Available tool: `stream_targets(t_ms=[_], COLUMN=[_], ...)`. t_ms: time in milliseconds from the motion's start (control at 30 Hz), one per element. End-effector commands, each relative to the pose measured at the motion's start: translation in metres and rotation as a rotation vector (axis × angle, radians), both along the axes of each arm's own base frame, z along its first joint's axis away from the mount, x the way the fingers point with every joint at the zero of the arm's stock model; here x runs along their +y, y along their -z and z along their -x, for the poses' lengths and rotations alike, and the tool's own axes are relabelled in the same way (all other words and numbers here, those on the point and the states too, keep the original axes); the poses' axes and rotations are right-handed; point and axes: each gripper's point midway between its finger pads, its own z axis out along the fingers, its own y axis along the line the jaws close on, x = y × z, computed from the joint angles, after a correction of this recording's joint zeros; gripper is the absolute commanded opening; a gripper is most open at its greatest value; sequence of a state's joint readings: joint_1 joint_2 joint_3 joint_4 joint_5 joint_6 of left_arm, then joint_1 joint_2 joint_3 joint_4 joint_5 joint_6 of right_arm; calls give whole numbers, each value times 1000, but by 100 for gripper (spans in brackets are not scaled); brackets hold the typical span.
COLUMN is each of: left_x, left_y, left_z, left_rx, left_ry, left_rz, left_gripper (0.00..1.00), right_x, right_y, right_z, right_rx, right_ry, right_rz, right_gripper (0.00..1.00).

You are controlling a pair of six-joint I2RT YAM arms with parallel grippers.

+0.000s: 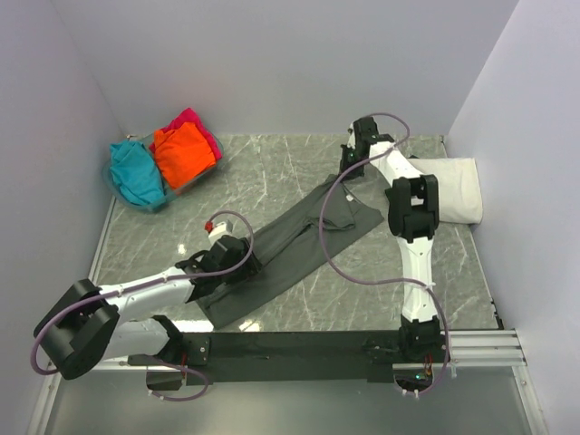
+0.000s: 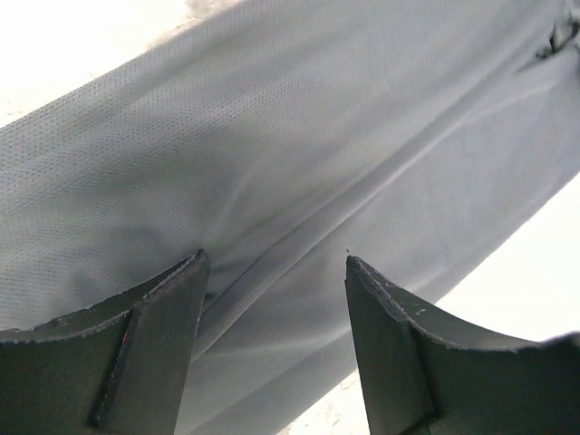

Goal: Fold and stack the t-shirts
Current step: Fold the tshirt

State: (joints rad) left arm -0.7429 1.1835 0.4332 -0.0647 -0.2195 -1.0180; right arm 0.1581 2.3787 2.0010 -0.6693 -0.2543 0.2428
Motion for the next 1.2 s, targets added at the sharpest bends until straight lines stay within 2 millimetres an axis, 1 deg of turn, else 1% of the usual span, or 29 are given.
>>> stream_targets(t_ms=[0,67,100,167,200,233,267,300,333,367,400,433,467,500,533,567,600,633,667,700,733,767,833,867,967,1000,1033,1167], left_x=[-11,-14,-17,-21,-23,-24,-25,-26,-25,-25,-24,-21,-17,-13,-9,0,4,7,9,10,10,11,10,11,12,12,11,6], left_y=[-6,-12,-19,-27,-33,-36,-39,-45,-47,-52,-63,-68,-69,-77,-77,-71,-69,-64,-57,-49,-43,-31,-24,-18,-11,-10,-10,-1], left_z=[-1,-4,-5,-4,-3,0,2,4,7,9,10,10,13,13,14,14,16,16,18,21,22,26,26,27,28,28,27,30], left_rx=[7,-4,-15,-26,-35,-29,-31,-41,-34,-41,-66,-80,-79,-106,-112,-108,-108,-102,-87,-66,-51,-20,-9,5,13,14,9,31], left_ry=[12,14,21,30,36,47,53,59,67,70,71,66,62,54,51,28,22,18,18,21,24,33,42,46,53,55,58,91], left_rz=[43,57,73,97,116,130,142,160,166,174,197,197,186,196,185,150,136,117,100,83,73,55,45,29,10,9,12,20], left_gripper=[69,69,69,69,69,69,69,69,69,70,70,70,71,72,72,73,73,73,73,73,73,72,72,72,72,72,72,72], right_x=[-7,-3,-1,3,4,4,4,2,1,-1,-4,-6,-9,-12,-13,-14,-12,-11,-10,-6,-5,-6,-6,-7,-9,-10,-11,-12], right_y=[-19,-21,-23,-31,-31,-41,-38,-41,-62,-57,-63,-85,-77,-81,-98,-87,-86,-96,-81,-84,-77,-65,-55,-46,-33,-31,-24,-11], right_z=[-27,-35,-37,-39,-36,-35,-31,-28,-27,-19,-16,-13,-2,4,11,24,33,41,56,64,71,82,91,98,108,108,109,105], right_rx=[-48,-62,-69,-90,-85,-102,-95,-102,-141,-135,-149,-195,-177,-185,-217,-189,-183,-201,-162,-168,-152,-118,-88,-64,-32,-24,-5,37], right_ry=[21,16,14,5,0,-1,0,2,1,1,6,11,17,24,32,33,30,29,26,19,18,25,32,39,42,46,45,53], right_rz=[3,-18,-29,-50,-59,-63,-61,-56,-56,-50,-44,-37,-26,-20,-16,-16,-17,-19,-12,-10,-4,4,1,3,13,15,21,44], right_gripper=[0,0,0,0,0,3,15,23,38,43,47,50,54,55,56,56,56,56,56,56,56,56,56,56,56,56,56,56])
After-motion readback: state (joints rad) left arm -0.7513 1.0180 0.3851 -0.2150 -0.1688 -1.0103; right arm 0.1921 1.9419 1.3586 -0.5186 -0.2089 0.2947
